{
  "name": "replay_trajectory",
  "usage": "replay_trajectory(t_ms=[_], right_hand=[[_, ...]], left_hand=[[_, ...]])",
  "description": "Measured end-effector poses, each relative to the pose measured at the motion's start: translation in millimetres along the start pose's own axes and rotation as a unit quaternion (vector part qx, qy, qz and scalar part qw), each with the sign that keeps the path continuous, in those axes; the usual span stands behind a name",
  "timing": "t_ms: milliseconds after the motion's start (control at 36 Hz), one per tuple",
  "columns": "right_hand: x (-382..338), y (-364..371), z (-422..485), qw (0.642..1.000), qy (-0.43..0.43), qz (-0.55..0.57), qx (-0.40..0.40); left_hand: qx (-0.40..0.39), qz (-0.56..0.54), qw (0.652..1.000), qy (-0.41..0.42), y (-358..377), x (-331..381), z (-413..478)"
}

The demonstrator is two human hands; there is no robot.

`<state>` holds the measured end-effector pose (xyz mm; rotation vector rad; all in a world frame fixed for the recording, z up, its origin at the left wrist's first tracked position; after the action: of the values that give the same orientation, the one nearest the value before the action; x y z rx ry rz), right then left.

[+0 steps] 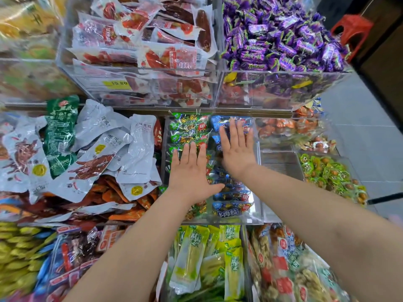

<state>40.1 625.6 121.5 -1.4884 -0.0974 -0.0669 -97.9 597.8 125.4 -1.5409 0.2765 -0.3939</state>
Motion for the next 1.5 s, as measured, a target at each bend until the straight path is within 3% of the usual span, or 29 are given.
replay_trajectory(t_ms=[83, 278, 639, 750, 833, 917, 972, 1028, 1139, 1194, 1278, 1389, 1500], right_hand=[[-8, 10, -12, 0.998, -0.061, -0.021, -0.010], [6, 2, 19, 0.999, 0.002, -0.042, -0.019], [7, -8, 13, 0.992, -0.039, -0.057, -0.104], [6, -24, 1, 0.994, -0.060, 0.011, -0.086], [7, -39, -15, 0.992, -0.080, 0.092, -0.035], [13, -51, -39, 0.975, -0.048, 0.216, 0.011], [17, -53, -61, 0.953, -0.002, 0.303, 0.023], [21, -51, -91, 0.925, 0.049, 0.375, 0.034], [15, -37, -166, 0.895, 0.085, 0.436, 0.038], [9, -18, -208, 0.891, 0.109, 0.441, 0.014], [9, 23, -279, 0.861, 0.235, 0.450, -0.021], [7, 81, -392, 0.760, 0.433, 0.477, -0.086], [-11, 117, -518, 0.655, 0.586, 0.455, -0.144]], left_hand=[[0.006, 0.002, 1.000, 0.001, -1, 1, 1], [-0.001, 0.011, 1.000, 0.005, 0, 1, 1], [-0.026, 0.024, 0.999, -0.008, -3, 2, 0], [-0.031, 0.031, 0.999, -0.019, -8, 2, -2], [0.014, -0.001, 1.000, -0.022, -22, 6, -8], [0.117, -0.091, 0.989, -0.014, -48, 16, -24], [0.180, -0.176, 0.968, -0.013, -62, 25, -43], [0.198, -0.280, 0.937, -0.062, -65, 30, -66], [0.106, -0.459, 0.870, -0.145, -35, 53, -102], [0.008, -0.501, 0.851, -0.159, -7, 70, -120], [-0.173, -0.493, 0.828, -0.204, 50, 85, -159], [-0.348, -0.417, 0.789, -0.286, 119, 72, -226], [-0.412, -0.370, 0.770, -0.317, 154, 57, -276]])
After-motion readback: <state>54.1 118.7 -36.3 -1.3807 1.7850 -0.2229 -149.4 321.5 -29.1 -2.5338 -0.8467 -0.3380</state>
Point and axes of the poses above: each hand's wrist, its own z-axis towards the middle knuckle, its own y-axis out of the palm, x = y × z, the point moved 6 cm from there along z, towards the middle knuckle, and after that the axes turned 9 degrees about x, right-handed, at the moved point
